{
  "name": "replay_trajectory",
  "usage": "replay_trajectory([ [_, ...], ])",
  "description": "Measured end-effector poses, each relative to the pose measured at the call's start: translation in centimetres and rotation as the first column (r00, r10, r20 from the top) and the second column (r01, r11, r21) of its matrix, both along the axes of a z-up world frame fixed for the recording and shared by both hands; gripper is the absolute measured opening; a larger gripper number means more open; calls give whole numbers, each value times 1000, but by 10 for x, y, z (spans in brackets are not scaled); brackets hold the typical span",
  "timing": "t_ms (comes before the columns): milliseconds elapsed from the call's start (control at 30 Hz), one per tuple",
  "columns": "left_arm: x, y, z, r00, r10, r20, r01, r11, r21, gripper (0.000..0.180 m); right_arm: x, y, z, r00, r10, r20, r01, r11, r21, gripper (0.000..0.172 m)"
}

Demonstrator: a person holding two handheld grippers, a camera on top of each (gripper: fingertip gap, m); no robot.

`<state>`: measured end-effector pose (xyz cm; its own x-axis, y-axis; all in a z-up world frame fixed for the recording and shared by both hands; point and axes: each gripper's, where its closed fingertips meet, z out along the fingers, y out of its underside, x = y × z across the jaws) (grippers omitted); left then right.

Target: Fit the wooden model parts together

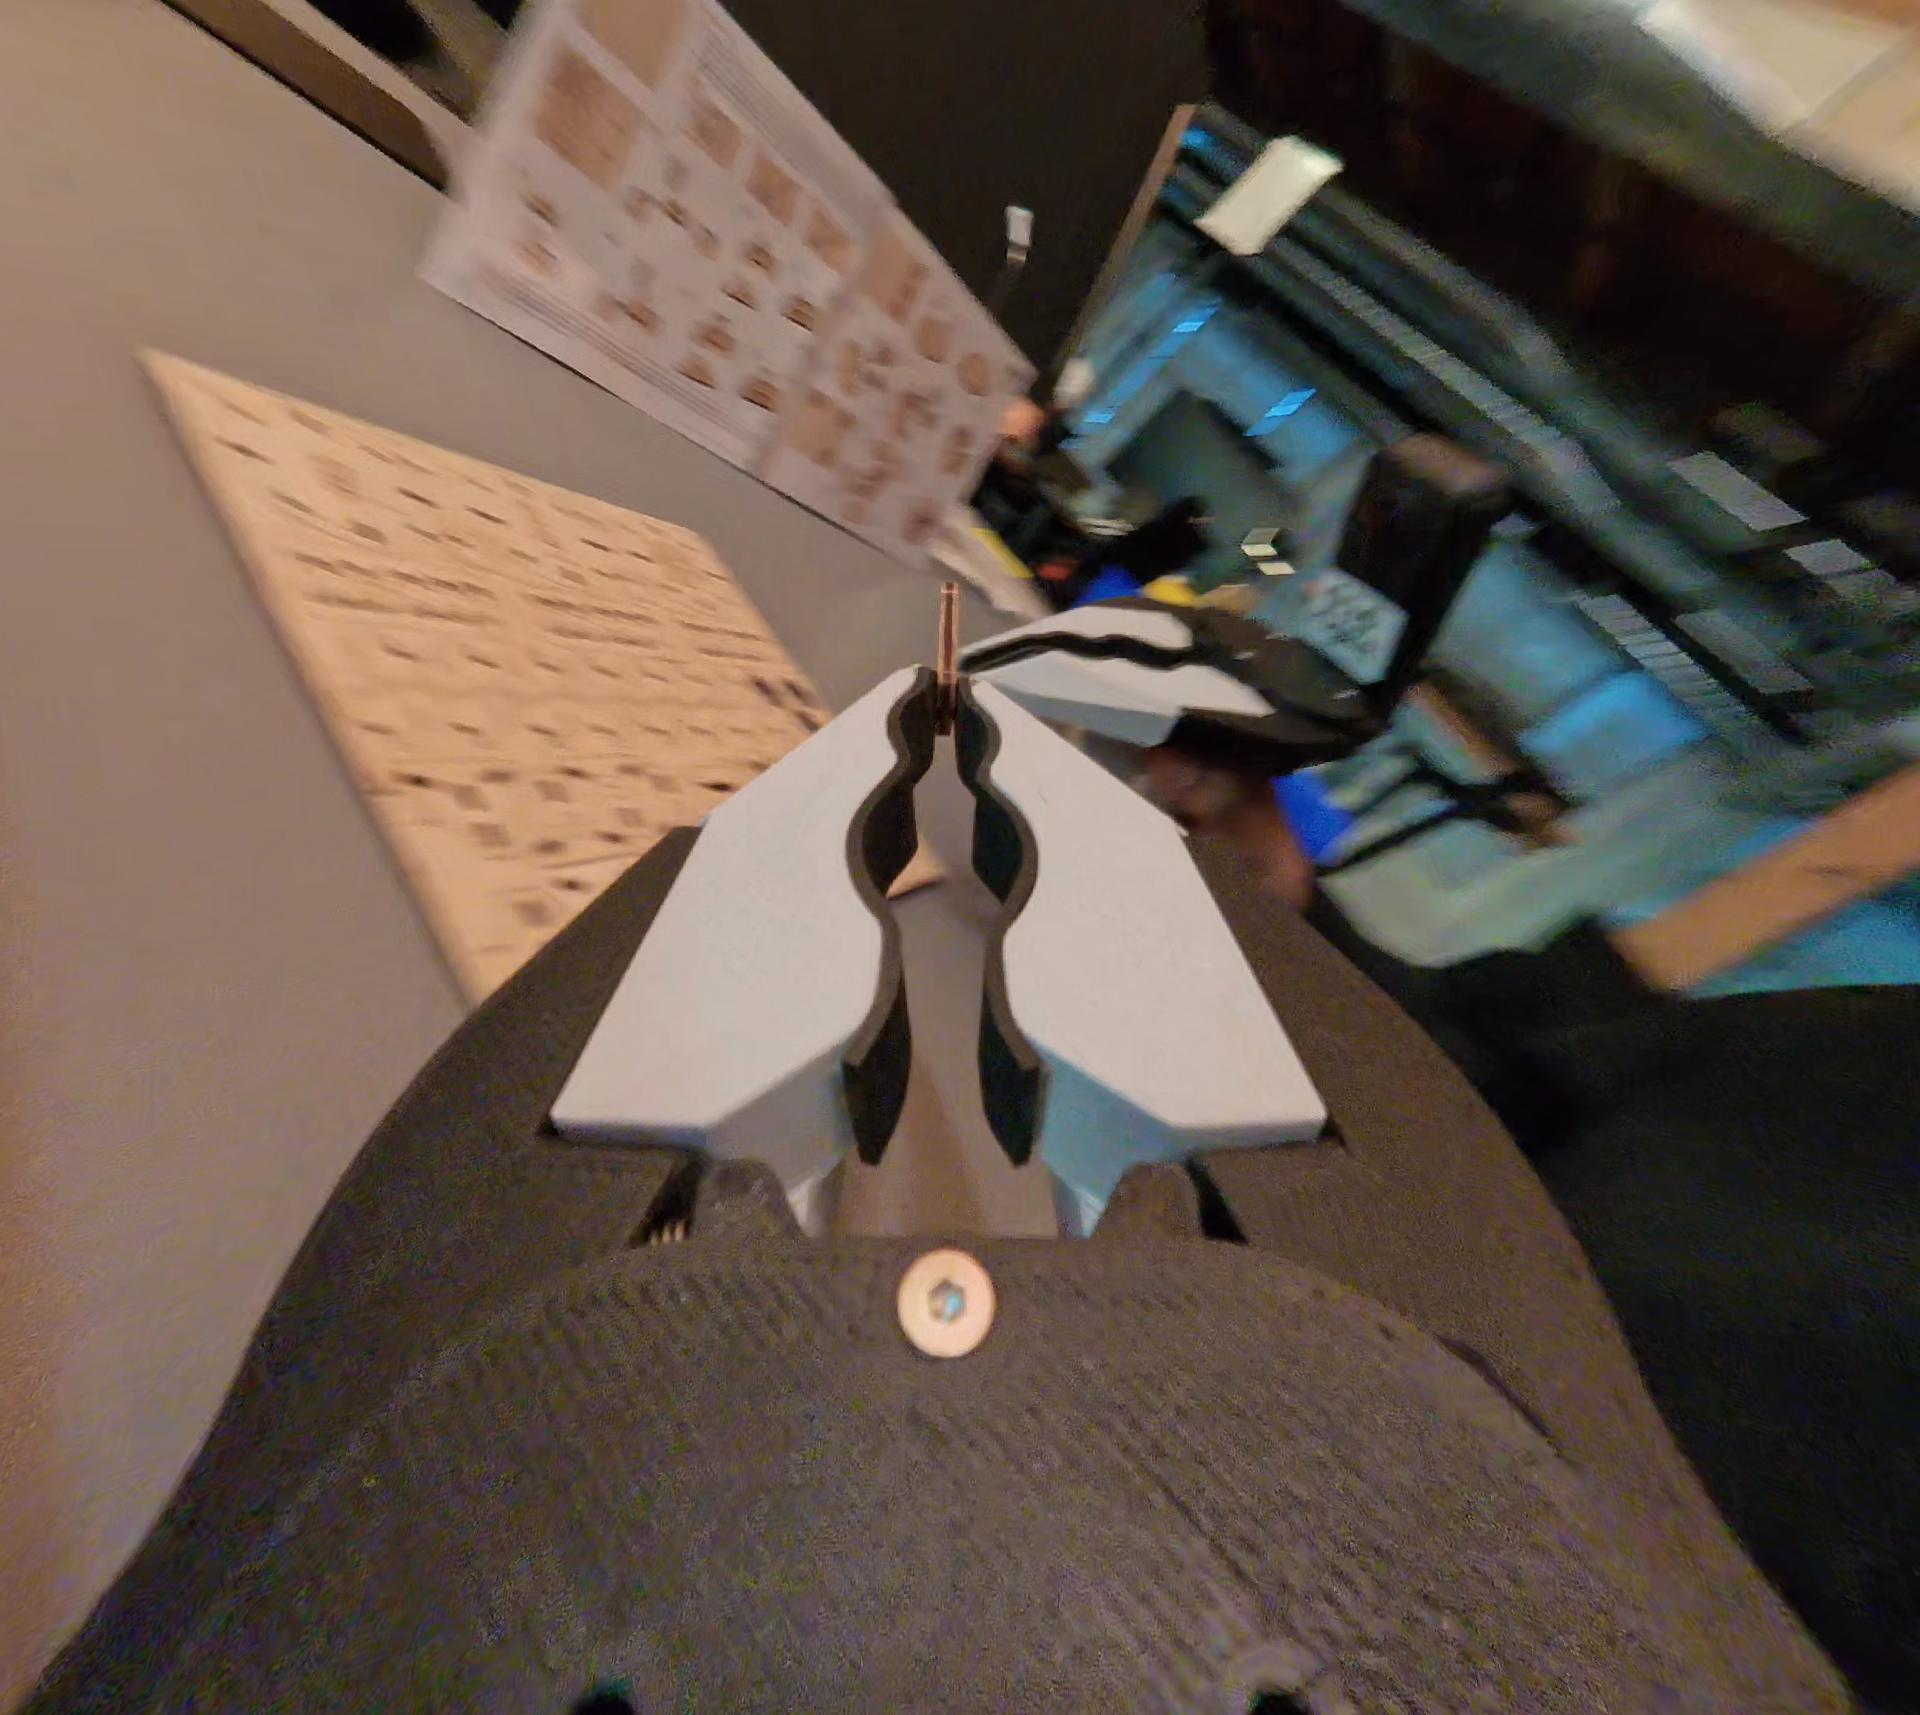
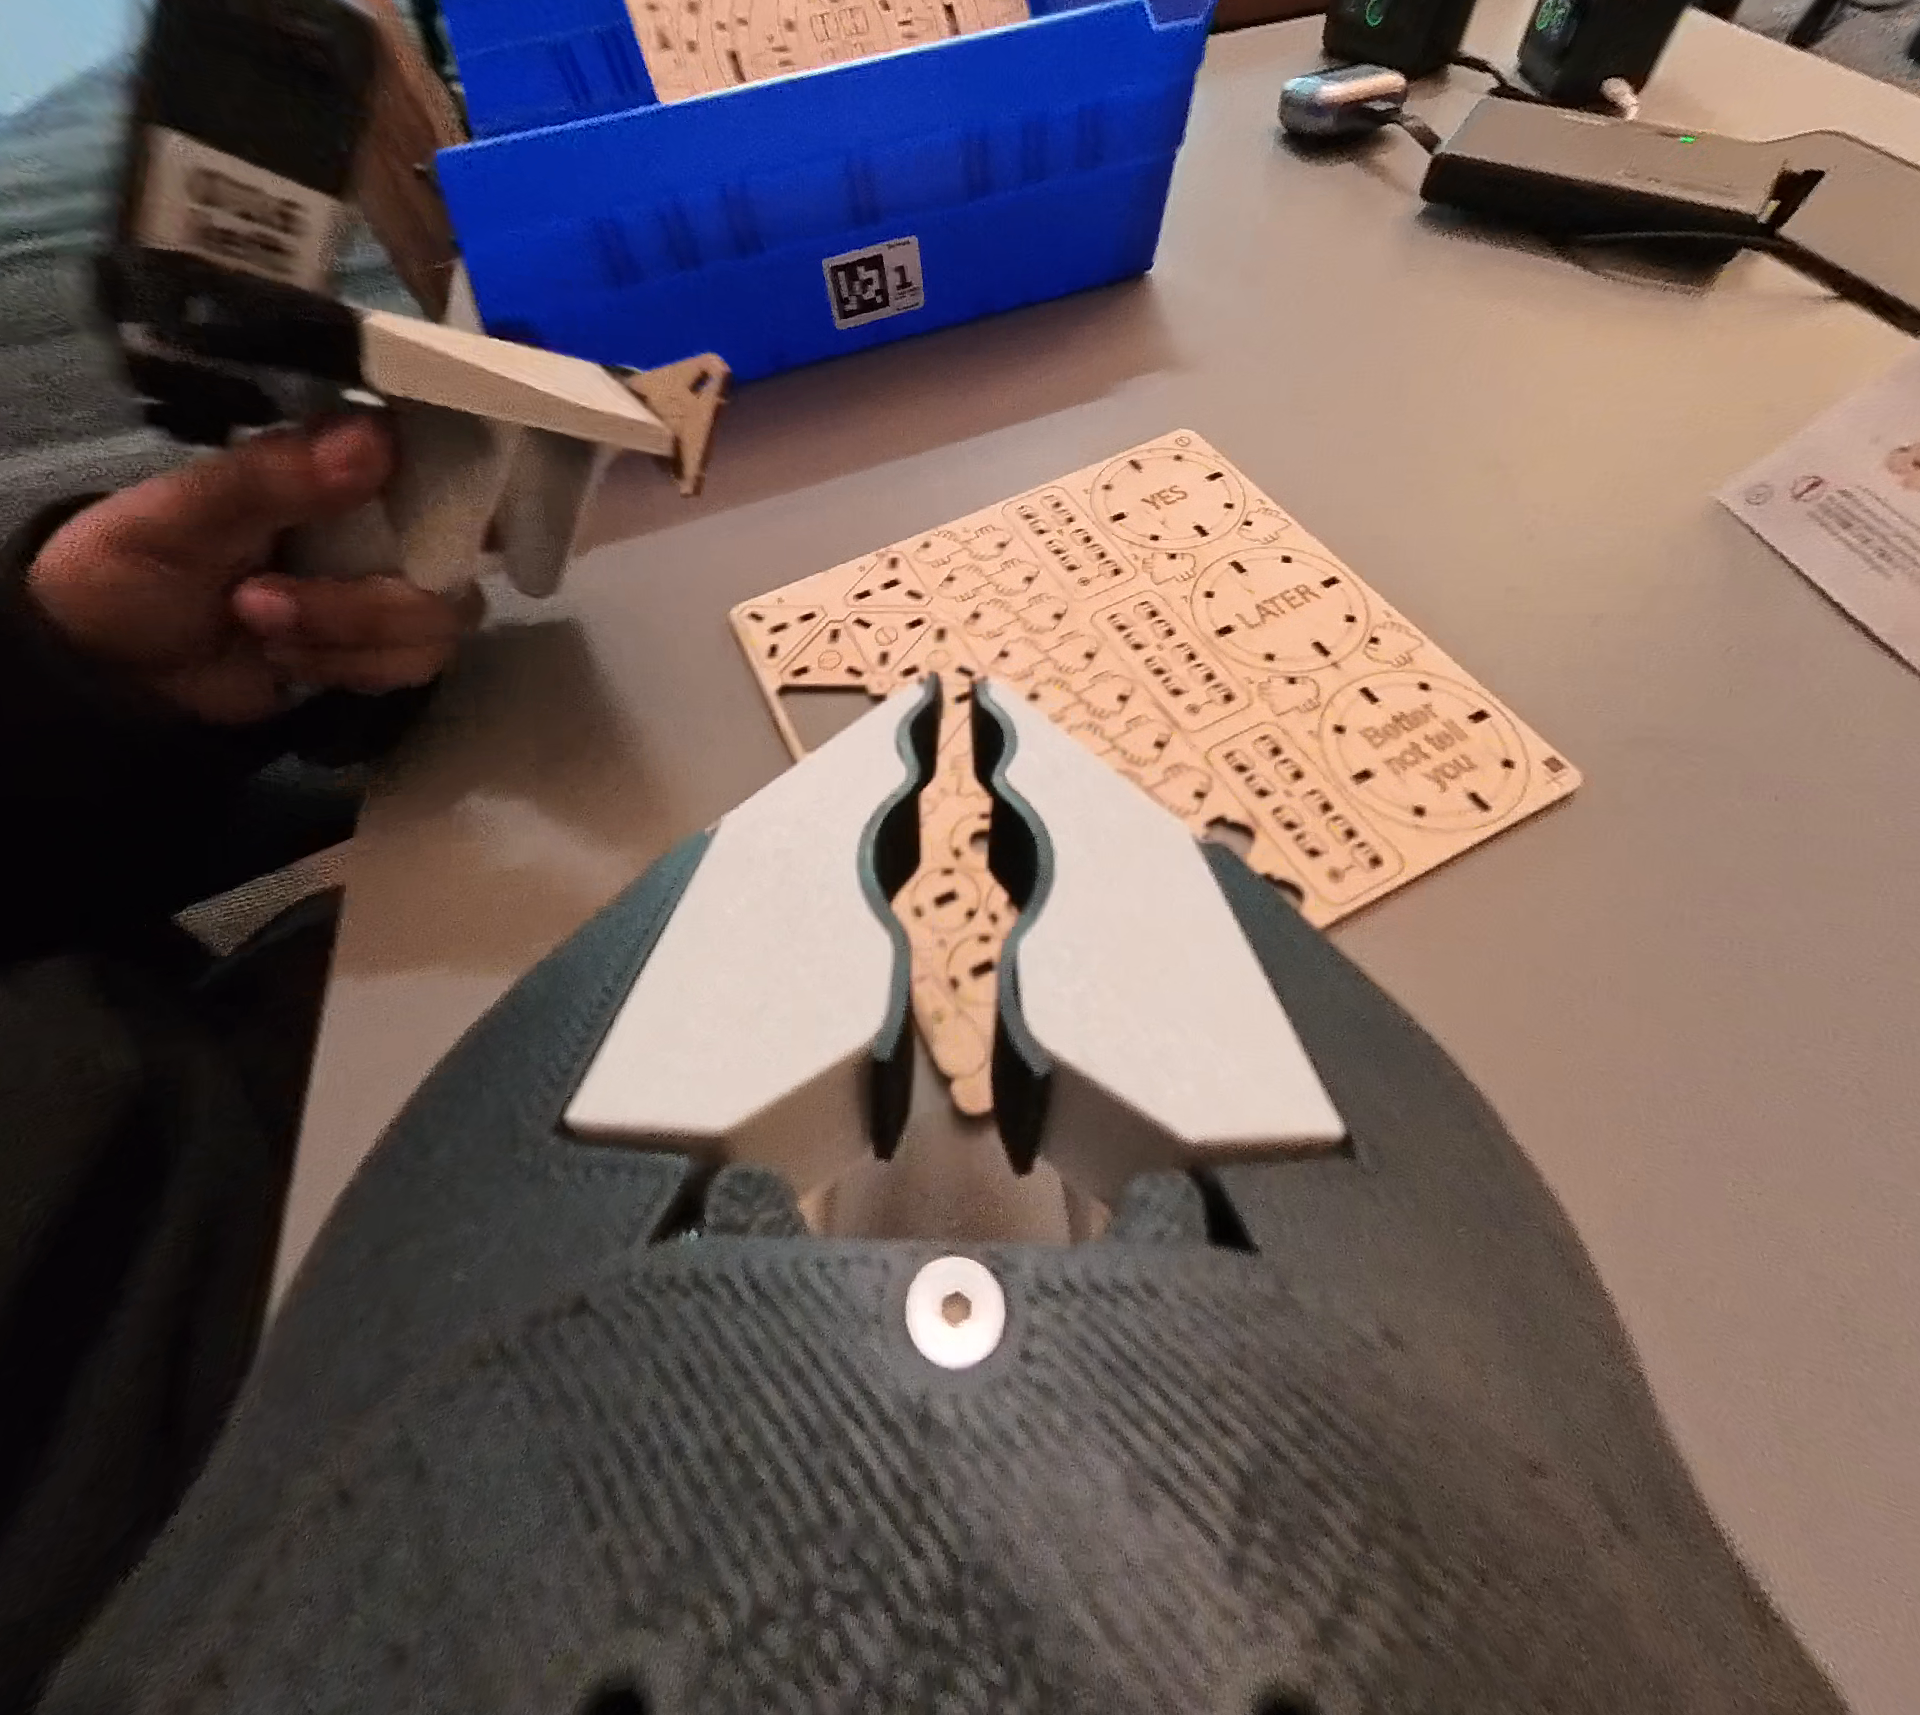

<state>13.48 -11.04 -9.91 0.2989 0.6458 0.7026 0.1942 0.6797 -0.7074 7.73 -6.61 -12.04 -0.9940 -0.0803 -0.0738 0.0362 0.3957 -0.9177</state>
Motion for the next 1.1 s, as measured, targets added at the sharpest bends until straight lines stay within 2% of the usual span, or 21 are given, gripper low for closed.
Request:
replay_trajectory([
  [67,-8,24,4,993,-117,-16,118,983,138,0,18,14,6,995,97,32,-96,995,-40,10],
  [133,-18,45,3,981,-193,-7,191,965,178,0,34,30,15,984,176,33,-172,980,-96,18],
  [333,-40,84,15,962,-272,6,268,951,152,0,25,69,27,985,32,-168,-68,974,-215,32],
  [467,-49,124,12,932,-360,34,350,922,164,0,31,88,31,995,29,-97,-57,953,-298,39],
  [567,-52,146,10,925,-380,27,367,908,202,0,29,99,29,995,4,-103,-36,951,-306,41],
  [767,-56,173,8,898,-439,44,414,873,259,0,16,122,31,986,-79,-144,27,943,-331,27],
  [1033,-58,208,8,829,-558,42,524,800,293,0,5,151,34,952,-216,-218,121,916,-382,18],
  [1100,-59,213,6,812,-582,45,546,783,298,2,5,158,32,942,-239,-234,138,915,-379,0],
])
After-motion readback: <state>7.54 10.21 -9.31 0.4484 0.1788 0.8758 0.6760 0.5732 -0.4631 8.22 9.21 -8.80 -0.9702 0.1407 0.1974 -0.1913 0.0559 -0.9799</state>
